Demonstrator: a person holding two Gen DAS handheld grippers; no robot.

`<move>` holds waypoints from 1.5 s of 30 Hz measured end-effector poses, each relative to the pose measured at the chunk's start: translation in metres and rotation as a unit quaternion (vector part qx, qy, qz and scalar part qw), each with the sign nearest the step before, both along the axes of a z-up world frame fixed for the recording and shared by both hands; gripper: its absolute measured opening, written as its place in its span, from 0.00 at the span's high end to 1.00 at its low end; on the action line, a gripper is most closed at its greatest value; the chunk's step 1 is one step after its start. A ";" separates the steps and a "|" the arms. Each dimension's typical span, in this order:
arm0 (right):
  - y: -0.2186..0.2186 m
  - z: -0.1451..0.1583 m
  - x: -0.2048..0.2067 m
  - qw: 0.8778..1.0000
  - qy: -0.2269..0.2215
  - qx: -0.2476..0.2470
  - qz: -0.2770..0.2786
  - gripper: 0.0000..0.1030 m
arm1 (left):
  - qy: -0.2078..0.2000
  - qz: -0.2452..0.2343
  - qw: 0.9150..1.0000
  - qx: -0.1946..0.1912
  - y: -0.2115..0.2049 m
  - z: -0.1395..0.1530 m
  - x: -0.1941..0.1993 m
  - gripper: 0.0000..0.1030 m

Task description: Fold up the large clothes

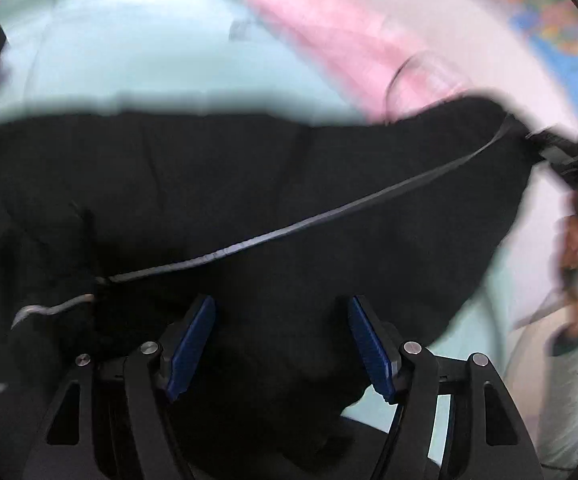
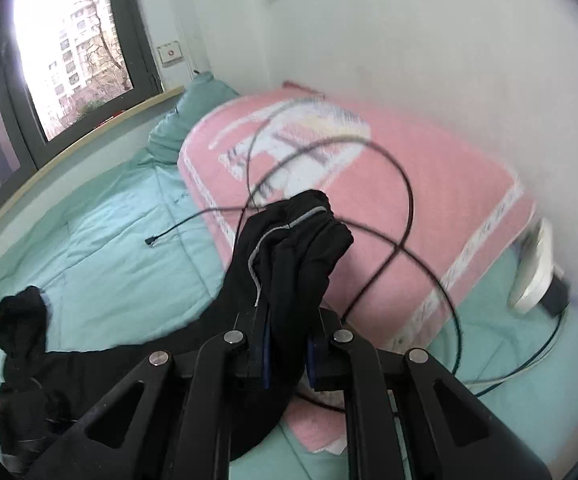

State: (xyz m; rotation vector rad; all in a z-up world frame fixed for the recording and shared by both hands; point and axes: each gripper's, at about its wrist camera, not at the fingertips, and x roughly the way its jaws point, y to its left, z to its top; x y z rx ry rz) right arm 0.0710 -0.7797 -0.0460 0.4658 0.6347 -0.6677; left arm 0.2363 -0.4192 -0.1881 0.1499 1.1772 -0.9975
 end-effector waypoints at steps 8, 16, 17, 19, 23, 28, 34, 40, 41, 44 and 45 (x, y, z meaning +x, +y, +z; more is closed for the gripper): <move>0.031 -0.020 0.013 0.994 -0.029 0.040 0.102 0.86 | -0.041 -0.014 0.999 -0.027 0.021 0.037 -0.027 0.32; 0.174 0.018 0.061 0.969 -0.019 -0.015 0.246 0.86 | -0.096 0.024 0.991 -0.091 0.165 0.123 -0.031 0.32; 0.193 0.022 0.067 0.964 -0.020 -0.018 0.263 0.86 | -0.107 0.041 0.989 -0.089 0.186 0.132 -0.028 0.32; 0.238 0.028 0.084 0.954 -0.019 -0.024 0.299 0.86 | -0.124 0.078 0.987 -0.074 0.225 0.144 -0.026 0.32; 0.317 0.031 0.113 0.932 -0.017 -0.014 0.362 0.86 | -0.133 0.143 0.978 -0.072 0.304 0.161 -0.025 0.32; 0.406 0.012 0.152 0.911 0.004 -0.006 0.412 0.86 | -0.126 0.196 0.969 -0.081 0.367 0.154 -0.018 0.32; 0.497 -0.031 0.187 0.882 0.027 0.036 0.470 0.84 | -0.110 0.221 0.966 -0.078 0.424 0.135 -0.012 0.32; 0.576 -0.110 0.221 0.856 0.096 0.064 0.504 0.78 | -0.077 0.237 0.966 -0.068 0.434 0.097 0.005 0.32; 0.583 -0.123 0.224 0.854 0.108 0.063 0.505 0.75 | -0.069 0.237 0.967 -0.065 0.435 0.090 0.008 0.32; 0.599 -0.158 0.230 0.846 0.134 0.069 0.512 0.55 | -0.044 0.229 0.971 -0.059 0.435 0.073 0.018 0.32; 0.599 -0.156 0.229 0.843 0.126 0.074 0.518 0.53 | -0.038 0.227 0.971 -0.056 0.433 0.070 0.020 0.32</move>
